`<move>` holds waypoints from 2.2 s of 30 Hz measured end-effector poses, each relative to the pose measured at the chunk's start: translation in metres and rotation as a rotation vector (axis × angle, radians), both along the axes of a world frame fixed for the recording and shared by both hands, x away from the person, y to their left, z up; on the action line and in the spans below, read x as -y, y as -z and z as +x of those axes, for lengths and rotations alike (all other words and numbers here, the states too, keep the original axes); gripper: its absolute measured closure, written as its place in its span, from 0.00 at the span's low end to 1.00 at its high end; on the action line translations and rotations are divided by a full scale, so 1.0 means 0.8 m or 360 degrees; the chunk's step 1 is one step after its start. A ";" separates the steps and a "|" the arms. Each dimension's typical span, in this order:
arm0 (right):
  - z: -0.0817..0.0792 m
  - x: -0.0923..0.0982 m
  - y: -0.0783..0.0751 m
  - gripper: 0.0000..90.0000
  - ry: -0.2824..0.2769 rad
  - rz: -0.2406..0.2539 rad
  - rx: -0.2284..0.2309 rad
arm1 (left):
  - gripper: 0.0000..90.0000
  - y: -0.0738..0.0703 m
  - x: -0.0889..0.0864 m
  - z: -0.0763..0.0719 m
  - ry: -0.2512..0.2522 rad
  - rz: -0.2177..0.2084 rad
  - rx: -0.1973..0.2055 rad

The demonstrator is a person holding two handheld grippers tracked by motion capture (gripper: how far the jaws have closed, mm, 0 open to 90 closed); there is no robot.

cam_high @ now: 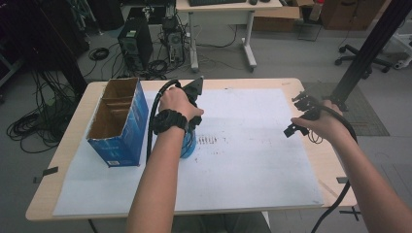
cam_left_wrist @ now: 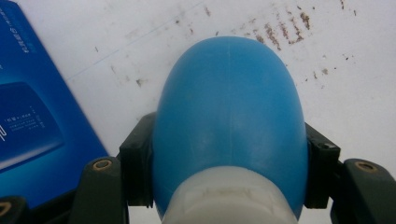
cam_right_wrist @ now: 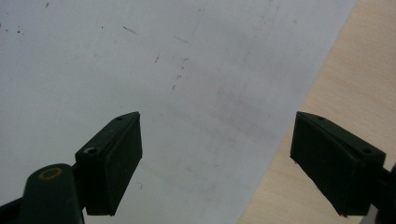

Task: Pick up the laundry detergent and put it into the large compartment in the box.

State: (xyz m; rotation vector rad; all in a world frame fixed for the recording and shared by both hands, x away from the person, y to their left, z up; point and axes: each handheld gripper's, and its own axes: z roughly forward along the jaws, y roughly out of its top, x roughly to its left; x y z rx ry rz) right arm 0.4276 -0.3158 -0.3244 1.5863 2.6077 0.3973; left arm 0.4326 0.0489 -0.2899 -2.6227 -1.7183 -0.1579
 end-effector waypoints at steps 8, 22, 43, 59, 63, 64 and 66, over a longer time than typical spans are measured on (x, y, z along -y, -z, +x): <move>0.001 -0.001 -0.001 0.19 -0.0003 0.0000 0.0002 | 0.42 -0.001 0.000 0.002 0.0001 0.0001 -0.0017; 0.000 -0.002 0.000 0.19 -0.0010 -0.0001 0.0002 | 0.42 -0.015 0.001 0.001 -0.0016 -0.0024 -0.0018; -0.009 -0.011 -0.026 0.19 -0.0028 0.0021 0.0017 | 0.42 -0.050 -0.007 -0.009 -0.0013 -0.0072 -0.0034; -0.012 -0.021 -0.043 0.19 -0.0052 0.0018 0.0023 | 0.42 -0.082 -0.010 -0.015 0.0004 -0.0087 -0.0035; -0.012 -0.023 -0.048 0.19 -0.0055 0.0019 0.0029 | 0.42 -0.092 -0.009 -0.016 0.0008 -0.0088 -0.0022; -0.012 -0.023 -0.049 0.19 -0.0058 0.0017 0.0029 | 0.42 -0.095 -0.009 -0.017 0.0008 -0.0087 -0.0017; -0.012 -0.024 -0.052 0.19 -0.0053 0.0021 0.0035 | 0.42 -0.102 -0.008 -0.018 0.0003 -0.0091 -0.0018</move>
